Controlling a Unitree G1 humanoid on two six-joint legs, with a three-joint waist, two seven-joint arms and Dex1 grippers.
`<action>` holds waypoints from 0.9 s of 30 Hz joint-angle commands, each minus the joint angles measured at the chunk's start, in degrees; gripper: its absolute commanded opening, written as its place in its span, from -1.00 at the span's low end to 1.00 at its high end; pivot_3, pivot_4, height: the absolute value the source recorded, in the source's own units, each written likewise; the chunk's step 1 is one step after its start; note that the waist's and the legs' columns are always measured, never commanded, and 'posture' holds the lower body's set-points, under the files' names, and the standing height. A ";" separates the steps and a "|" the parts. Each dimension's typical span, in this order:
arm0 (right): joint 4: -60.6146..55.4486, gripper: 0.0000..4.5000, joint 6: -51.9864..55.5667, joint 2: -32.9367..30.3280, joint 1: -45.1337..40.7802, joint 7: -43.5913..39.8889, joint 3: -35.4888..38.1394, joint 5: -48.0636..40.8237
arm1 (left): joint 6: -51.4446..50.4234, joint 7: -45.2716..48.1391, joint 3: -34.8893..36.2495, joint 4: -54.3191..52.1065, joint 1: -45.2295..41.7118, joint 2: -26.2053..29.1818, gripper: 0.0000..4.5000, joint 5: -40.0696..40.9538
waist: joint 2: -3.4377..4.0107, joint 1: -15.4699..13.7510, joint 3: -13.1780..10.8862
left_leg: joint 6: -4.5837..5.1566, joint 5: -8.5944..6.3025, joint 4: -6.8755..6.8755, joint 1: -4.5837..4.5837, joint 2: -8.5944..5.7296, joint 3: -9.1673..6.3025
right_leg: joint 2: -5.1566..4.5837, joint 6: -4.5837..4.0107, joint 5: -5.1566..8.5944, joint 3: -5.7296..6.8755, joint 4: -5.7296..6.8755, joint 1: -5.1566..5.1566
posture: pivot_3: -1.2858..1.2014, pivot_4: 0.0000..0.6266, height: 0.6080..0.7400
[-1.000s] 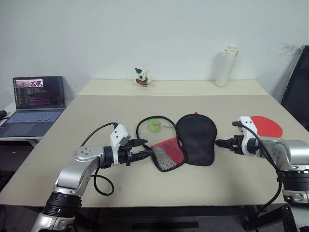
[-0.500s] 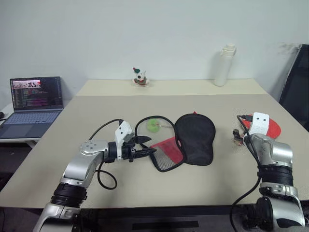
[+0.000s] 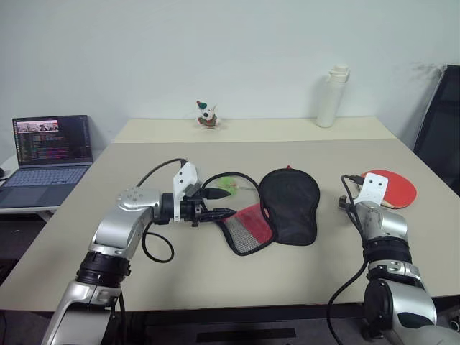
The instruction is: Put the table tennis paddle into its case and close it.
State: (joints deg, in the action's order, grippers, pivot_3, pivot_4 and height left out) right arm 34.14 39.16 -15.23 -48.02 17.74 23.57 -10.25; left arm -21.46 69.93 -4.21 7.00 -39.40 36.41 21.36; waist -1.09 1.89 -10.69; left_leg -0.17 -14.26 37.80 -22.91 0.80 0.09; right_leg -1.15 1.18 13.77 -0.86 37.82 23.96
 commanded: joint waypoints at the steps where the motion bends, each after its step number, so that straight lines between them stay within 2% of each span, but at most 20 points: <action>1: 1.77 0.98 -1.17 0.36 -0.71 0.45 0.50 -0.55 | 0.36 0.86 1.10 -1.03 -2.19 0.31 0.28 0.91 | -0.01 0.02 0.00 | 0.00 0.00 0.00 -0.02 0.00 0.03 | 0.00 0.01 -0.01 -0.03 0.01 0.04 | 0.03 -0.52 1.00; 3: 3.63 0.98 -2.51 -0.01 -0.80 0.48 0.43 -0.26 | 0.44 0.72 0.75 -1.00 -2.57 -0.42 0.28 0.83 | -0.03 0.03 0.02 | 0.00 0.00 0.00 -0.03 0.00 0.06 | 0.01 0.02 -0.02 -0.06 0.01 0.06 | 0.03 -0.52 1.00; 6: 4.73 0.72 -3.71 -0.80 -0.67 0.14 0.17 -0.02 | 0.56 0.73 0.42 -1.36 -2.22 -0.92 0.28 0.67 | -0.04 0.07 0.03 | 0.00 0.00 0.04 -0.01 0.00 0.10 | 0.01 0.10 -0.06 -0.08 0.02 0.05 | 0.03 -0.52 1.00; 11: 4.53 0.01 -4.26 -3.15 0.04 -3.54 -2.19 0.85 | 0.39 0.74 0.71 -1.72 -1.78 -0.87 0.28 0.70 | -0.04 0.10 0.03 | 0.00 0.00 0.06 0.01 -0.01 0.21 | 0.01 0.17 -0.10 -0.09 0.00 0.06 | 0.03 -0.52 1.00; 14: 2.49 -0.32 -2.14 -4.74 0.83 -8.35 -4.36 0.48 | 0.25 0.68 0.83 -2.18 -1.33 -0.73 0.28 0.82 | -0.04 0.09 0.02 | 0.00 0.00 0.05 -0.01 -0.01 0.24 | 0.01 0.18 -0.11 -0.11 -0.02 0.08 | 0.03 -0.52 1.00; 20: -6.65 -0.34 6.71 -9.55 4.34 -20.78 -8.98 -1.65 | -0.11 0.53 0.88 -3.14 -0.43 -0.70 0.28 0.99 | -0.04 0.11 0.02 | 0.02 -0.01 0.00 -0.06 0.01 0.27 | 0.03 0.18 -0.11 -0.12 -0.05 0.15 | 0.03 -0.52 1.00; 24: -20.37 -0.34 15.86 -15.51 10.78 -29.94 -11.67 -4.09 | -0.34 0.61 0.72 -3.53 -0.06 -0.77 0.28 1.02 | -0.02 0.16 0.01 | 0.03 -0.01 -0.02 -0.07 0.06 0.26 | 0.07 0.18 -0.10 -0.12 -0.05 0.20 | 0.03 -0.52 1.00; 27: -28.23 -0.34 21.42 -19.02 15.88 -32.81 -11.27 -5.56 | -0.41 0.68 0.47 -3.67 0.21 -0.94 0.28 0.98 | -0.03 0.21 0.01 | 0.03 -0.02 -0.03 -0.08 0.06 0.26 | 0.11 0.18 -0.10 -0.11 -0.05 0.21 | 0.03 -0.52 1.00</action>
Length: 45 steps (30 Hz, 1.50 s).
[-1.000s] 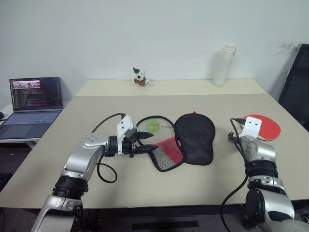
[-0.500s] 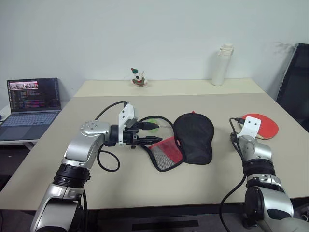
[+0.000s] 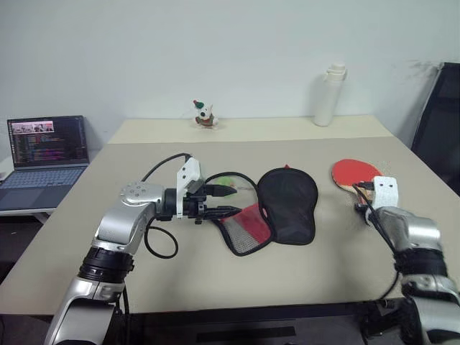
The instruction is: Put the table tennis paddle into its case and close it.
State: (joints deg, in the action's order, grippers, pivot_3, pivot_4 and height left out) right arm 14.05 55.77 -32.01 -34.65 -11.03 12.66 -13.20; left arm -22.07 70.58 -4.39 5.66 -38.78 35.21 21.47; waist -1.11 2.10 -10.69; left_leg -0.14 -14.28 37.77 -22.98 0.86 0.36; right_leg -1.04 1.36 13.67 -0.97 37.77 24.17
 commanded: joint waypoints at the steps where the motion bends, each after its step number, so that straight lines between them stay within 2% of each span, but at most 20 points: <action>1: -10.55 -0.34 6.52 -3.41 4.50 -4.75 0.19 -3.03 | 0.18 0.04 0.50 -2.36 -0.35 0.14 0.28 0.82 | 0.00 -0.03 0.00 | 0.00 0.00 0.00 0.02 0.01 0.00 | 0.01 0.00 0.00 0.00 0.00 -0.01 | 0.03 -0.52 1.00; 8: -16.08 -0.34 12.07 -5.11 11.08 -6.20 2.81 -4.56 | 0.46 0.22 -0.45 -1.54 -0.93 -1.10 0.28 0.44 | -0.02 -0.24 0.00 | 0.00 0.00 0.05 0.01 -0.04 -0.02 | 0.00 0.01 0.00 0.04 -0.01 -0.05 | 0.03 -0.52 1.00; 10: -15.31 -0.02 11.76 -4.70 10.76 -5.50 2.65 -3.79 | 0.46 0.22 -0.61 -1.47 -1.09 -1.37 0.28 0.36 | -0.03 -0.27 -0.01 | 0.00 0.00 0.07 0.01 -0.05 -0.02 | -0.01 0.02 0.00 0.05 -0.01 -0.05 | 0.03 -0.52 1.00; 13: -13.59 0.31 10.38 -4.54 9.38 -5.87 1.33 -3.30 | 0.64 0.16 -0.73 -1.44 -1.08 -1.46 0.28 0.21 | -0.04 -0.18 -0.01 | 0.00 0.00 0.08 0.02 -0.07 -0.02 | 0.00 0.02 0.00 0.04 -0.01 -0.06 | 0.03 -0.52 1.00; 15: -12.14 0.63 9.83 -4.17 8.02 -6.11 0.76 -3.20 | 0.50 0.01 -0.67 -1.76 -0.85 -1.45 0.28 0.28 | -0.05 -0.05 -0.01 | 0.00 0.00 0.08 0.04 -0.07 0.03 | 0.01 0.02 -0.01 0.03 -0.01 -0.06 | 0.03 -0.52 1.00; 24: 3.58 0.63 1.27 -2.96 -1.20 -6.85 -1.79 -0.32 | -0.63 -1.21 0.12 -4.40 1.63 -0.57 0.28 0.74 | -0.07 0.62 -0.02 | 0.00 0.00 0.13 0.09 -0.07 0.13 | 0.03 0.09 -0.06 -0.06 0.02 -0.07 | 0.03 -0.52 1.00; 31: 10.37 0.63 -2.42 -3.21 -3.56 -7.62 -3.00 1.71 | -1.21 -2.07 0.60 -5.60 2.62 0.15 0.28 0.96 | -0.19 0.65 0.01 | 0.00 0.00 0.15 0.08 -0.05 0.18 | -0.02 0.17 -0.11 -0.13 -0.03 -0.09 | 0.03 -0.52 1.00; 34: 11.75 0.37 -2.50 -3.01 -3.86 -7.06 -2.49 1.82 | -1.36 -2.34 0.69 -5.98 2.94 0.28 0.28 1.05 | -0.21 0.65 0.02 | -0.01 0.01 0.20 0.12 -0.05 0.17 | -0.04 0.21 -0.14 -0.13 -0.01 -0.14 | 0.03 -0.52 1.00; 40: 10.90 -0.48 -1.91 -2.87 -3.75 -5.78 -0.56 1.04 | -1.58 -2.93 0.84 -6.56 3.66 0.47 0.28 1.33 | -0.23 0.41 0.03 | -0.01 0.01 0.20 0.08 -0.07 0.17 | -0.08 0.23 -0.15 -0.12 -0.05 -0.14 | 0.03 -0.52 1.00; 45: 6.62 -0.51 -1.21 -4.71 -5.05 -5.13 2.08 0.32 | -2.05 -3.63 1.51 -7.54 5.15 0.91 0.28 1.63 | -0.21 0.03 0.02 | -0.01 0.01 0.19 0.06 -0.08 0.17 | -0.11 0.24 -0.15 -0.13 -0.06 -0.12 | 0.03 -0.52 1.00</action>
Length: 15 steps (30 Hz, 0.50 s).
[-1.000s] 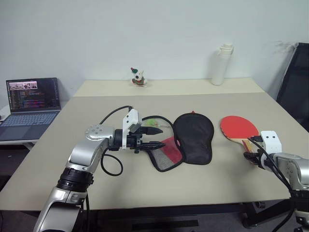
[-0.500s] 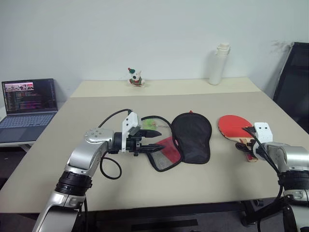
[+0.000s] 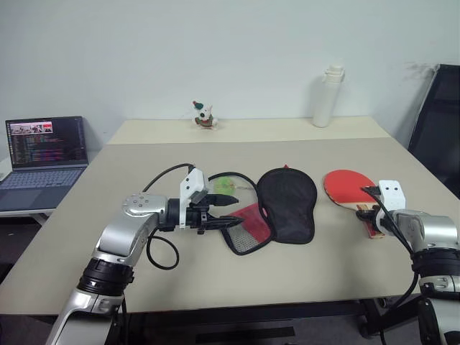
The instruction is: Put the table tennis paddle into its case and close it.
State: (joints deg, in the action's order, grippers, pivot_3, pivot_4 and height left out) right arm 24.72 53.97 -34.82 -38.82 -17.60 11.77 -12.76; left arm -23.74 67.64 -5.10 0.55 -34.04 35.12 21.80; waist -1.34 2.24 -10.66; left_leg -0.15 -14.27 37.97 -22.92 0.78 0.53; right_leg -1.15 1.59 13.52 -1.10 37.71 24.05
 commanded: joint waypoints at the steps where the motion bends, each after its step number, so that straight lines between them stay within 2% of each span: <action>1: -6.11 -0.51 1.80 -2.12 -1.45 1.76 3.90 -0.66 | -0.60 -0.81 2.40 -2.73 0.80 1.23 0.28 1.45 | 0.04 -0.19 -0.03 | 0.00 0.00 0.00 -0.02 0.00 0.00 | 0.00 0.00 0.00 0.00 0.01 0.02 | 0.03 -0.52 1.00; 3: -10.64 -0.51 4.52 -2.27 -2.16 2.28 5.25 -1.68 | -0.97 -1.12 2.70 -3.27 1.54 1.66 0.28 1.69 | 0.12 -0.26 -0.08 | 0.00 0.00 -0.03 -0.07 0.00 0.00 | 0.00 0.00 0.00 0.00 0.01 0.09 | 0.03 -0.52 1.00; 6: -20.74 -0.51 11.73 0.68 -2.68 4.81 7.93 -4.25 | -1.51 -1.64 3.22 -4.04 2.55 2.16 0.28 2.14 | 0.20 -0.29 -0.12 | 0.00 0.00 -0.11 -0.10 0.01 0.00 | 0.00 -0.02 0.01 0.00 0.00 0.16 | 0.03 -0.52 1.00; 9: -31.66 -0.51 19.70 7.33 -3.14 8.83 9.95 -6.21 | -1.83 -2.14 3.47 -4.47 3.18 2.29 0.28 2.37 | 0.20 -0.07 -0.12 | 0.00 0.00 -0.13 -0.10 0.09 -0.03 | 0.06 -0.02 0.02 0.02 0.02 0.18 | 0.03 -0.52 1.00; 11: -37.31 -0.51 23.90 13.95 -3.89 12.15 10.63 -6.34 | -2.02 -2.22 3.48 -4.69 3.37 2.26 0.28 2.55 | 0.20 -0.01 -0.12 | 0.00 0.00 -0.12 -0.08 0.15 -0.07 | 0.11 -0.03 0.02 0.05 0.05 0.17 | 0.03 -0.52 1.00; 15: -43.35 -0.51 27.80 25.19 -4.90 17.18 10.33 -5.35 | -2.03 -1.86 3.68 -4.63 3.02 2.08 0.28 3.38 | 0.21 -0.37 -0.13 | 0.00 0.00 -0.10 -0.06 0.14 -0.16 | 0.10 -0.06 0.04 0.10 0.17 0.17 | 0.03 -0.52 1.00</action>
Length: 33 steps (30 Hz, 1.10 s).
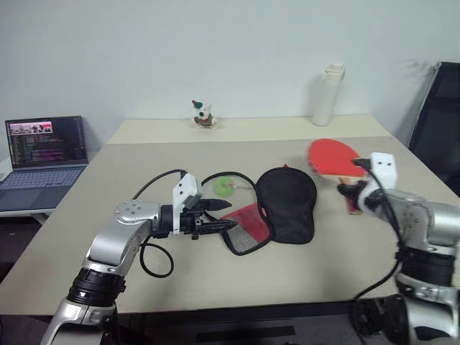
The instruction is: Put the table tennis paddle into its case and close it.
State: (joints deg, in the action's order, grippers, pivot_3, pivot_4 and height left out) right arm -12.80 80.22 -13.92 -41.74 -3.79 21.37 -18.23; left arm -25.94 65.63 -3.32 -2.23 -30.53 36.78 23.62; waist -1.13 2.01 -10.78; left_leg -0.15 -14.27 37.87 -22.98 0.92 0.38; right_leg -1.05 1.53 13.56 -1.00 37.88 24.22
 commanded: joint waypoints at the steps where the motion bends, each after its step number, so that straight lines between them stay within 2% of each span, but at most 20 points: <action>1: -6.60 -0.51 1.66 7.21 -2.10 4.65 0.21 0.44 | 0.26 0.37 2.04 -1.79 -0.64 0.47 0.28 1.88 | 0.00 -0.18 0.00 | 0.00 0.00 0.01 -0.01 -0.02 0.01 | -0.02 0.00 0.00 0.01 0.00 0.00 | 0.03 -0.52 1.00; 4: -6.14 -0.51 -0.38 13.08 -1.35 7.26 -1.70 1.75 | 0.33 0.72 2.45 -1.48 -1.22 0.63 0.28 2.50 | 0.01 -0.19 0.00 | 0.00 0.00 0.00 -0.06 -0.10 0.02 | -0.10 -0.01 -0.01 0.02 -0.06 0.02 | 0.03 -0.52 1.00; 8: -4.63 -0.51 -3.14 15.83 0.10 8.54 -3.45 2.82 | 0.28 0.69 2.77 -1.53 -1.34 1.04 0.28 2.84 | 0.01 -0.34 0.00 | 0.00 0.00 0.01 -0.12 -0.17 0.00 | -0.21 -0.05 -0.04 0.07 -0.16 0.02 | 0.03 -0.52 1.00; 16: 1.99 -0.51 -10.32 15.85 2.59 9.21 -5.32 4.78 | 0.27 0.24 3.16 -2.23 -0.40 1.82 0.28 2.69 | 0.01 -0.15 -0.01 | 0.00 0.00 -0.01 -0.10 -0.13 -0.01 | -0.15 -0.03 -0.01 0.07 -0.13 0.03 | 0.03 -0.52 1.00; 33: 6.16 -0.51 -13.80 16.57 6.08 10.01 -7.97 6.65 | 0.36 -0.15 2.88 -2.82 0.38 1.93 0.28 2.57 | 0.01 -0.13 -0.01 | 0.00 0.00 -0.02 -0.10 -0.11 -0.02 | -0.12 -0.03 0.00 0.07 -0.13 0.04 | 0.03 -0.52 1.00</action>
State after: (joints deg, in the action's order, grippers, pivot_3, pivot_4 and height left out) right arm -6.22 68.08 2.49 -35.58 5.66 13.65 -11.99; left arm -25.93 65.63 -1.79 -2.44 -30.03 37.93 25.39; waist -1.12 1.89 -10.79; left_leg -0.15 -14.27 37.85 -23.09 0.81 0.35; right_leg -1.17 1.50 13.56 -0.92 37.75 24.26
